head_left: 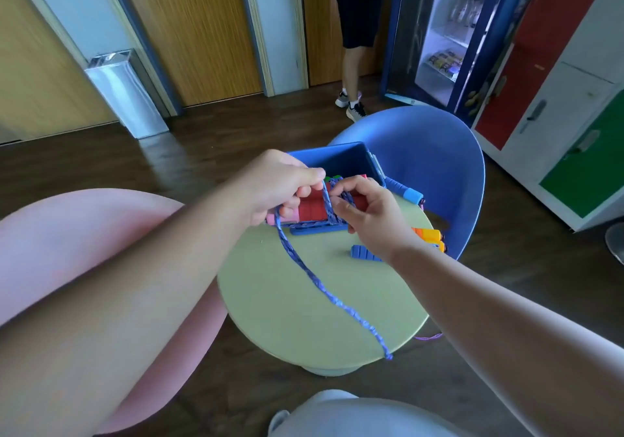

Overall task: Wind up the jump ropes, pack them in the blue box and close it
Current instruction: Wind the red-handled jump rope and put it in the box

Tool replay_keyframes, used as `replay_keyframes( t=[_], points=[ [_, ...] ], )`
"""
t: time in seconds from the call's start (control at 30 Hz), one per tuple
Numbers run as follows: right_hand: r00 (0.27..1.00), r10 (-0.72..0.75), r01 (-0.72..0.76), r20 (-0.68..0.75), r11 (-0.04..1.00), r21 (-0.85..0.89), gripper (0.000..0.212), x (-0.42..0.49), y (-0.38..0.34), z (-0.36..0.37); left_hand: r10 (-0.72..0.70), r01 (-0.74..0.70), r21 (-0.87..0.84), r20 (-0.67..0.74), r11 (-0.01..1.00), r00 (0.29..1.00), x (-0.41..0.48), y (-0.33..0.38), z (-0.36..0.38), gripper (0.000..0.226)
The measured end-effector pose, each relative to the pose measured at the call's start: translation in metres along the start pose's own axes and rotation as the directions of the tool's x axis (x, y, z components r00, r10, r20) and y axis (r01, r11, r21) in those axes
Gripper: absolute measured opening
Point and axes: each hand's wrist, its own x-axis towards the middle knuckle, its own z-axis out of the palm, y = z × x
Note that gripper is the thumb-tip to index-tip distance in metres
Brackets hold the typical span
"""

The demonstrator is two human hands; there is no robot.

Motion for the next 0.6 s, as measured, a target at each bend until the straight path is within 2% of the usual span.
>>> replay_keyframes(
  t=[0.07, 0.13, 0.17, 0.23, 0.33, 0.43, 0.53, 0.6],
  points=[
    [0.999, -0.02, 0.02, 0.03, 1.0, 0.009, 0.022, -0.005, -0.006, 0.0, 0.071, -0.055, 0.217, -0.065, 0.975, 0.995, 0.004, 0.004, -0.004, 0.028],
    [0.997, -0.052, 0.05, 0.062, 0.998, 0.032, 0.023, -0.01, -0.015, 0.0, 0.168, -0.102, 0.446, -0.111, 0.889, 0.98, 0.007, 0.007, -0.007, 0.04],
    [0.995, -0.058, 0.055, 0.076, 0.998, 0.033, 0.023, -0.012, -0.018, -0.001, 0.194, -0.113, 0.507, -0.111, 0.855, 0.975, 0.007, 0.008, -0.006, 0.046],
    [0.993, -0.052, 0.053, 0.105, 0.999, -0.01, 0.022, -0.014, -0.019, -0.002, 0.193, -0.104, 0.545, -0.108, 0.832, 0.975, 0.009, 0.011, -0.005, 0.051],
    [0.983, -0.031, 0.046, 0.18, 0.996, -0.081, 0.026, -0.015, -0.019, -0.002, 0.148, -0.074, 0.534, -0.097, 0.842, 0.984, 0.01, 0.015, -0.001, 0.038],
    [0.978, -0.017, 0.041, 0.206, 0.993, -0.113, 0.018, -0.015, -0.021, -0.001, 0.112, -0.056, 0.546, -0.069, 0.836, 0.991, 0.009, 0.019, 0.001, 0.036],
    [0.989, -0.004, 0.015, 0.145, 0.997, -0.075, 0.02, -0.015, -0.016, 0.001, 0.062, -0.036, 0.499, -0.036, 0.866, 0.997, 0.008, 0.021, -0.001, 0.034],
    [0.998, 0.005, 0.004, 0.065, 0.99, -0.142, 0.02, -0.013, -0.012, 0.0, 0.023, -0.021, 0.505, 0.001, 0.863, 1.0, 0.005, 0.023, -0.003, 0.033]
  ],
)
